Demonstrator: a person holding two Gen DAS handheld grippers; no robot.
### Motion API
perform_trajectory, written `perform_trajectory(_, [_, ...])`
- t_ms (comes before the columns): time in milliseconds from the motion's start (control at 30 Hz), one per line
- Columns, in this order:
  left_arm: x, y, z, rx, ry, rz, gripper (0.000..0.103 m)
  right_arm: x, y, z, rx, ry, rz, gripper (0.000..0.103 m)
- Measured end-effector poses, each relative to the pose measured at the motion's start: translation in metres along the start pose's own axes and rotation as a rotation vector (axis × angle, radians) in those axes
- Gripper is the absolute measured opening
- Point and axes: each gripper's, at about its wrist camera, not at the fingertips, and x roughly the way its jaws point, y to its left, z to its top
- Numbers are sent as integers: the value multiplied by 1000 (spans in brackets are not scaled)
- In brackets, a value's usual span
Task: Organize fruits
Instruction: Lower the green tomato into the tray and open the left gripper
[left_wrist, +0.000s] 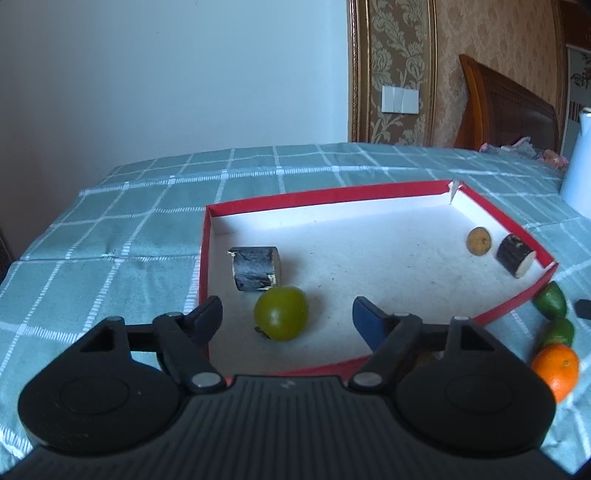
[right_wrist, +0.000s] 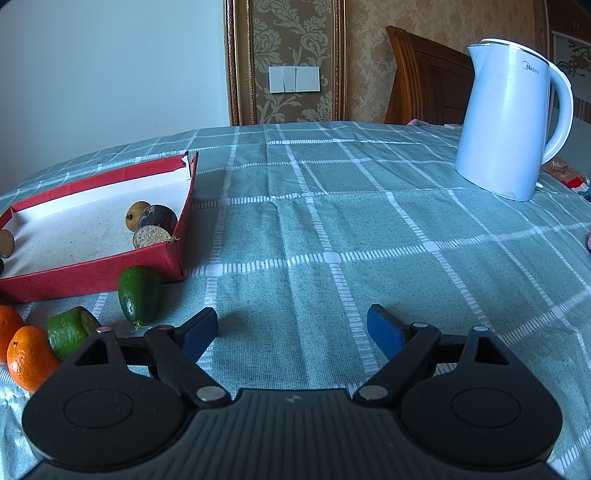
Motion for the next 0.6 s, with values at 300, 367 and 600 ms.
perform_trajectory(300, [-53,13,-16,-59,-80,-3,85,0,0,0,0,0,0,89])
perform_trajectory(367, [-63,22,-23,-84,-87,11,85,0,0,0,0,0,0,89])
perform_trajectory(600, [-67,51,-47,-160,-13,57,86,-2,-1,-1,10,-4,31,94])
